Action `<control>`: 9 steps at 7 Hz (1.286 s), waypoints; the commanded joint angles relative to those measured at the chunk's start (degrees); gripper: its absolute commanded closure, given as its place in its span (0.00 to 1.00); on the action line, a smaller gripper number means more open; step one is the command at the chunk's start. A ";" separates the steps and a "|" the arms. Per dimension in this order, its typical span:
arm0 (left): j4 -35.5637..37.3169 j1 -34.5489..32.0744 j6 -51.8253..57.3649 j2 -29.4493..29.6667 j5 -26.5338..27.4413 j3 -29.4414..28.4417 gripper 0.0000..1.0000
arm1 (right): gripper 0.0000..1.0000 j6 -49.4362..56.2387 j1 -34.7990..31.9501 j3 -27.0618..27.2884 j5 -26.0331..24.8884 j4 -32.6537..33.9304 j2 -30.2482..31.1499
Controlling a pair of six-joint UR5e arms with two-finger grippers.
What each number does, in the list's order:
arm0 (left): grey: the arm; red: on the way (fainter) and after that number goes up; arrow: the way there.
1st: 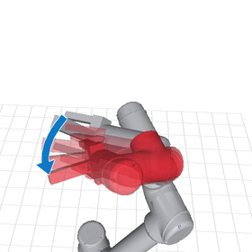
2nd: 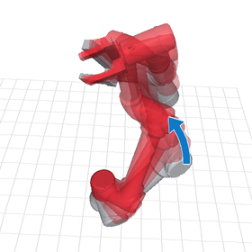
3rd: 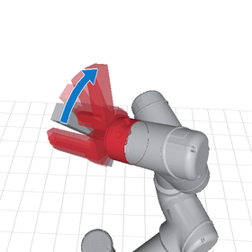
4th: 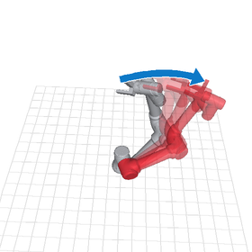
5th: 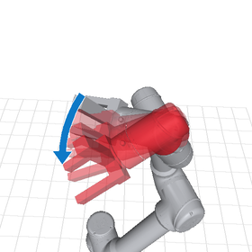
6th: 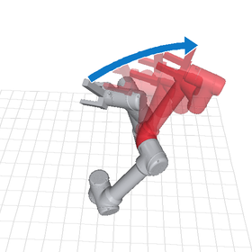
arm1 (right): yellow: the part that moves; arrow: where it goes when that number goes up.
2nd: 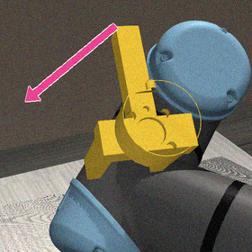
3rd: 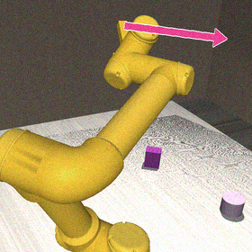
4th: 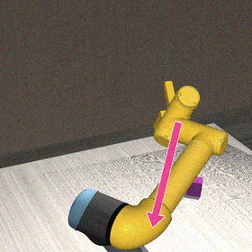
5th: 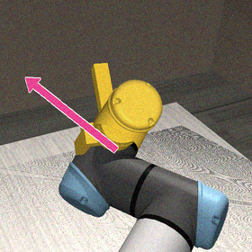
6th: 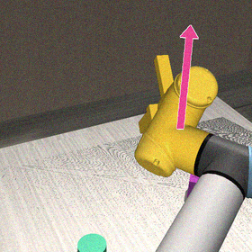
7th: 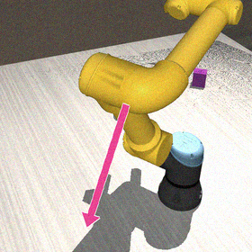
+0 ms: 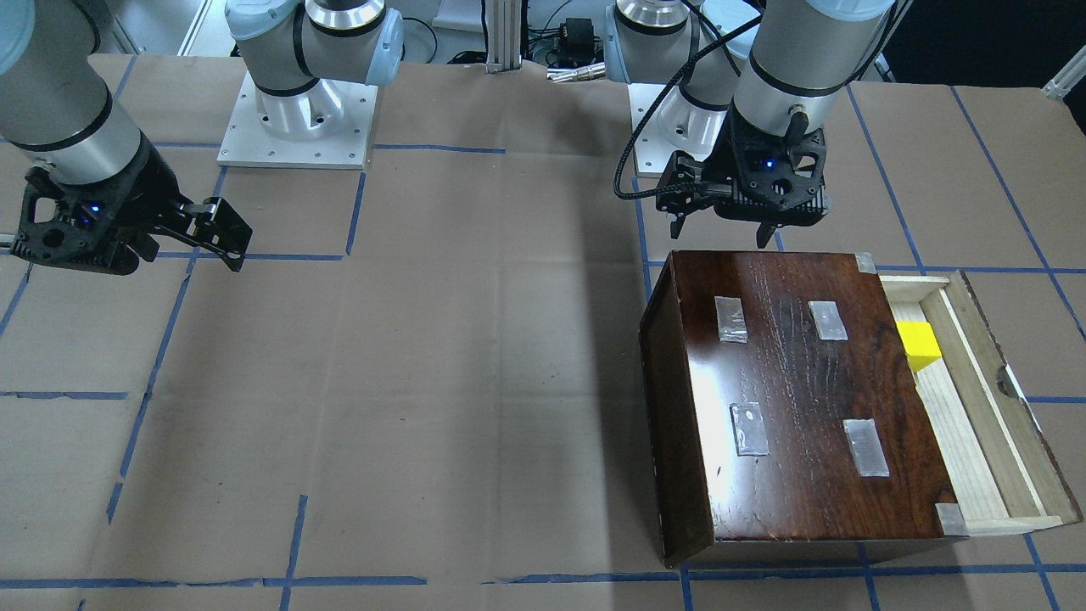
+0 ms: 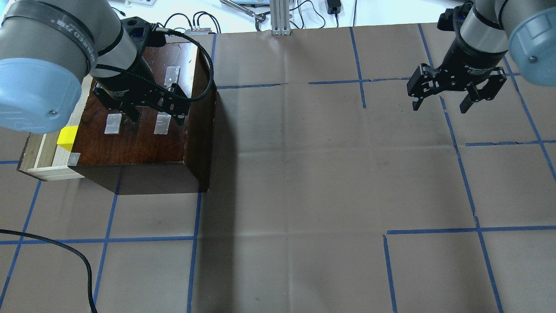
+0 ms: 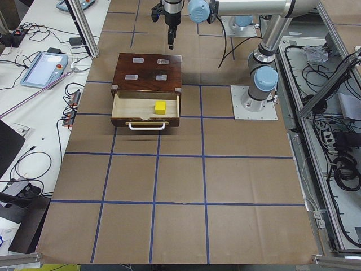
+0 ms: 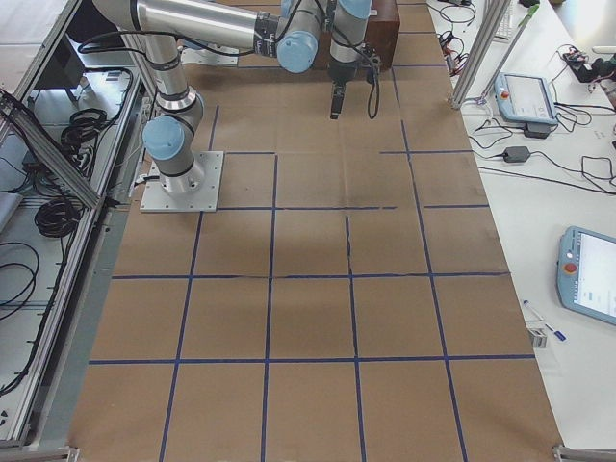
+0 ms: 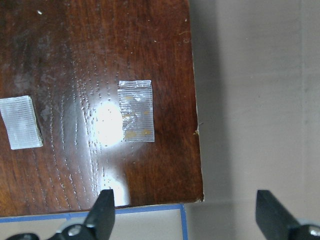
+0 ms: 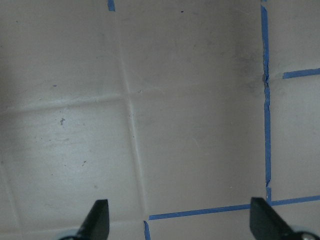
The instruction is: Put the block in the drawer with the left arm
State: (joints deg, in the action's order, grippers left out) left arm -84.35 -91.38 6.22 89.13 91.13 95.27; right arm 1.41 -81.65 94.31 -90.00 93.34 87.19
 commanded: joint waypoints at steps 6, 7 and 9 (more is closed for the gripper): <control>-0.02 0.15 -2.53 -0.19 -0.17 -0.79 0.02 | 0.00 0.00 0.00 0.00 0.00 0.00 0.00; -0.02 0.15 -2.79 -0.27 -0.17 -0.79 0.02 | 0.00 0.00 0.00 0.00 0.00 0.00 0.00; -0.02 0.15 -3.94 0.25 -0.08 -1.05 0.02 | 0.00 0.00 0.00 -0.09 0.00 0.00 0.00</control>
